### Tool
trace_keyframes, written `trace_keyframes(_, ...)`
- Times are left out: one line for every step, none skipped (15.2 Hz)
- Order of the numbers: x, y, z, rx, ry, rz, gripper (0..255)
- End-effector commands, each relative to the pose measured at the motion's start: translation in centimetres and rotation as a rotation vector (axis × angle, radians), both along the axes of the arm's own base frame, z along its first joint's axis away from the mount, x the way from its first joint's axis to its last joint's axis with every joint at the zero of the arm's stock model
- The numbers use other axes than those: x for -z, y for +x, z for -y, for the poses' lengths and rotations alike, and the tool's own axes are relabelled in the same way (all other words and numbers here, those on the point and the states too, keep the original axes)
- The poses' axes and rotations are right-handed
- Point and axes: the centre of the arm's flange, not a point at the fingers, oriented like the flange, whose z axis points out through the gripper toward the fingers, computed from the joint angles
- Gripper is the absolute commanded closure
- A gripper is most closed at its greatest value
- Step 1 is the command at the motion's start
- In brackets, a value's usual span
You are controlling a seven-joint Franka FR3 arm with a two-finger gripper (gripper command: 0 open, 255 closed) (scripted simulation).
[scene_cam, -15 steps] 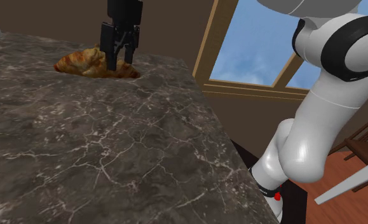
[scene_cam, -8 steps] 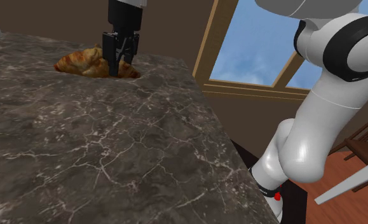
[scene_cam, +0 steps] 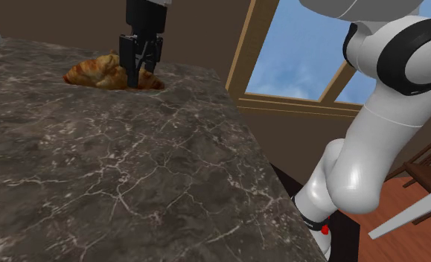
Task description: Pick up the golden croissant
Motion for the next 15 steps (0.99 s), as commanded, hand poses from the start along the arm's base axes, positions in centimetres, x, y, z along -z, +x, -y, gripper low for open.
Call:
trace_keyframes(-1.0, 0.0, 0.0, 0.000, 0.000, 0.000, 255)
trace_keyframes(-1.5, 0.0, 0.0, 0.000, 0.000, 0.000, 255)
trace_keyframes(-2.1, 0.0, 0.0, 0.000, 0.000, 0.000, 255)
trace_keyframes(-2.6, 0.0, 0.0, 0.000, 0.000, 0.000, 255)
trace_keyframes(-3.1, 0.0, 0.0, 0.000, 0.000, 0.000, 255)
trace_keyframes(-3.6, 0.0, 0.0, 0.000, 0.000, 0.000, 255)
trace_keyframes(-4.2, 0.0, 0.0, 0.000, 0.000, 0.000, 255)
trace_keyframes(-4.7, 0.0, 0.0, 0.000, 0.000, 0.000, 255)
trace_keyframes(-5.2, 0.0, 0.0, 0.000, 0.000, 0.000, 255)
trace_keyframes(-5.8, 0.0, 0.0, 0.000, 0.000, 0.000, 255)
trace_keyframes(-6.3, 0.0, 0.0, 0.000, 0.000, 0.000, 255)
trace_keyframes(-6.8, 0.0, 0.0, 0.000, 0.000, 0.000, 255)
trace_keyframes(-7.3, 0.0, 0.0, 0.000, 0.000, 0.000, 255)
trace_keyframes(-7.4, 0.0, 0.0, 0.000, 0.000, 0.000, 255)
trace_keyframes(-7.4, 0.0, 0.0, 0.000, 0.000, 0.000, 255)
